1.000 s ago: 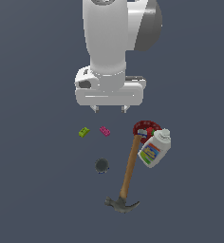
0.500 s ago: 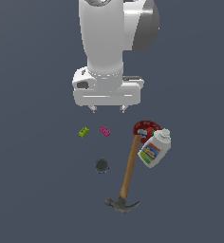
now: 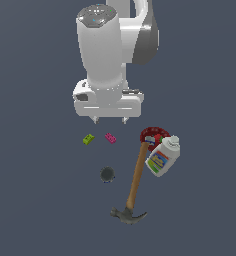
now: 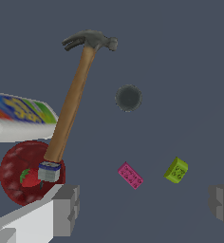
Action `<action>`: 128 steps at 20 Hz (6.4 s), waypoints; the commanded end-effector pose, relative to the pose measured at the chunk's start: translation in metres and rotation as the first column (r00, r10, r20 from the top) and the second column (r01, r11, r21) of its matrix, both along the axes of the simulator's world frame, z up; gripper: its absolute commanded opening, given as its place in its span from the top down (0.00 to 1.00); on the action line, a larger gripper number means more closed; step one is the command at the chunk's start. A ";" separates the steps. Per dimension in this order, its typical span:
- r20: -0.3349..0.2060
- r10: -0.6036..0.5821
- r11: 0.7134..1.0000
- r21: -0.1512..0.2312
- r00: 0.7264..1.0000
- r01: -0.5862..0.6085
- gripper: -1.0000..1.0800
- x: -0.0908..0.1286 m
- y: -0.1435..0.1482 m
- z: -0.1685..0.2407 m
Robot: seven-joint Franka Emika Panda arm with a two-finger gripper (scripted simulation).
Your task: Pick up a designated object from a clutter of objects.
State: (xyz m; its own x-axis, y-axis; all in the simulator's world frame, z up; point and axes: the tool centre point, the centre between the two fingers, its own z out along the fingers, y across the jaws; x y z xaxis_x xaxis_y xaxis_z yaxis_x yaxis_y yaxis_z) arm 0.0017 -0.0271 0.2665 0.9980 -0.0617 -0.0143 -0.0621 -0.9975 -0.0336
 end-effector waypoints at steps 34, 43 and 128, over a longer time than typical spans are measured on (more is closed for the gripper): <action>0.012 -0.529 0.848 -0.034 0.849 0.529 0.04 -0.096 -0.135 -0.204; 0.011 -0.527 0.849 -0.034 0.850 0.527 0.04 -0.096 -0.135 -0.219; 0.012 -0.528 0.849 -0.035 0.849 0.528 1.00 -0.135 0.239 0.082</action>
State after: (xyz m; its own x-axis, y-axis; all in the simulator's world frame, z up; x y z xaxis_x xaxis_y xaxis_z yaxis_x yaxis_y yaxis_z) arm -0.1336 0.2081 0.3451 0.8154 -0.5789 0.0004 -0.5789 -0.8154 0.0001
